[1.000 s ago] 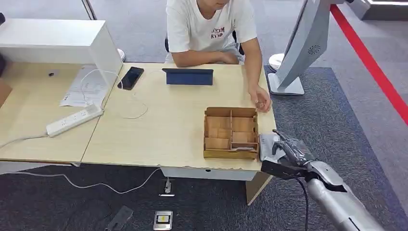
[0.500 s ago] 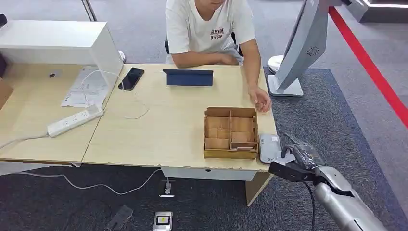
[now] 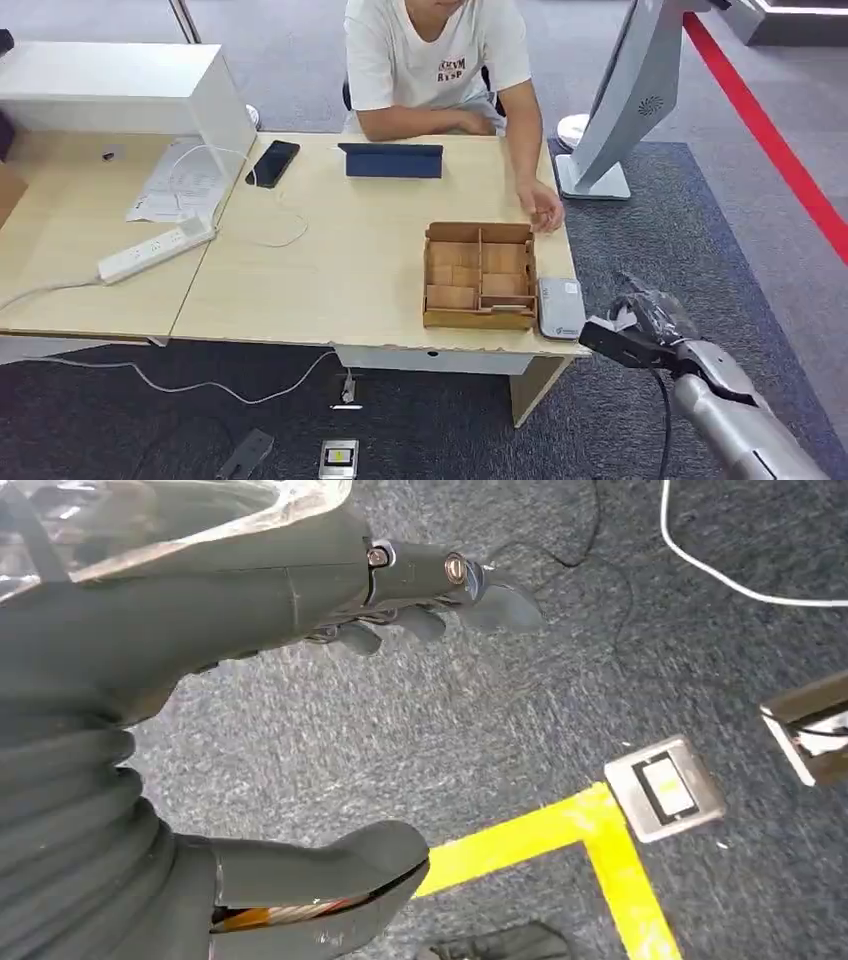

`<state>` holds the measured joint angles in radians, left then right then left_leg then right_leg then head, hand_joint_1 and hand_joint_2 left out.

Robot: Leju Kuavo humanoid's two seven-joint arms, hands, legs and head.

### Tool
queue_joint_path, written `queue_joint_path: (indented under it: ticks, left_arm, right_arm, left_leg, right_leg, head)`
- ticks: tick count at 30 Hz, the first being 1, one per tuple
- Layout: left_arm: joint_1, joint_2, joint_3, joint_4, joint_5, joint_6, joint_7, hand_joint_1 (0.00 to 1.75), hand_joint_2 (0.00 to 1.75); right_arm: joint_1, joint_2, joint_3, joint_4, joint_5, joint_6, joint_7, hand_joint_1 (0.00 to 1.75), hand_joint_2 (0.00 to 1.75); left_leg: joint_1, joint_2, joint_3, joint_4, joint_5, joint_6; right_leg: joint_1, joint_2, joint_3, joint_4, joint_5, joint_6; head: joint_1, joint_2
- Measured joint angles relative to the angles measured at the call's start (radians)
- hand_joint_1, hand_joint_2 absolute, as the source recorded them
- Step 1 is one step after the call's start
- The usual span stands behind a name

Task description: Pass the card to the sensor for recognition and then transmit it.

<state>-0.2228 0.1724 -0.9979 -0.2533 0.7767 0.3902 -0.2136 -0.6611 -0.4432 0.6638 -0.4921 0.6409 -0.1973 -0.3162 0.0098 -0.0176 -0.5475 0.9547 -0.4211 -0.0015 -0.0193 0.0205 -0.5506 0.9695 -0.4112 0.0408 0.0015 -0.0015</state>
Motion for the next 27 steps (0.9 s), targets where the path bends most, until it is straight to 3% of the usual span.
queue_joint_path:
  ticks: [7, 13, 27]
  left_arm:
    - [-0.008, -0.001, 0.000, 0.000, -0.029, 0.005, -0.004, 0.00, 1.75]
    - [-0.013, -0.004, 0.000, 0.000, -0.034, 0.011, -0.013, 0.00, 1.75]
    - [-0.023, -0.007, 0.000, 0.000, -0.051, 0.010, -0.019, 0.00, 1.75]
  right_arm:
    - [-0.113, -0.038, -0.069, -0.048, -0.045, 0.005, -0.021, 1.75, 1.75]
    - [-0.198, -0.038, -0.122, -0.115, -0.062, 0.022, -0.033, 1.75, 1.75]
    - [-0.229, 0.003, -0.161, -0.238, -0.074, 0.044, -0.045, 1.75, 1.75]
  left_leg:
    - [0.000, 0.000, -0.004, 0.000, 0.001, 0.000]
    - [0.001, 0.000, -0.004, 0.000, 0.001, 0.000]
    - [0.000, -0.001, -0.004, 0.000, 0.001, 0.000]
  right_leg:
    - [0.000, 0.000, -0.003, 0.000, 0.000, 0.000]
    - [0.000, 0.000, -0.004, 0.000, -0.001, 0.000]
    - [0.000, 0.000, -0.004, 0.000, 0.000, 0.000]
  head:
    - [0.001, 0.000]
    - [0.001, 0.000]
    - [0.001, 0.000]
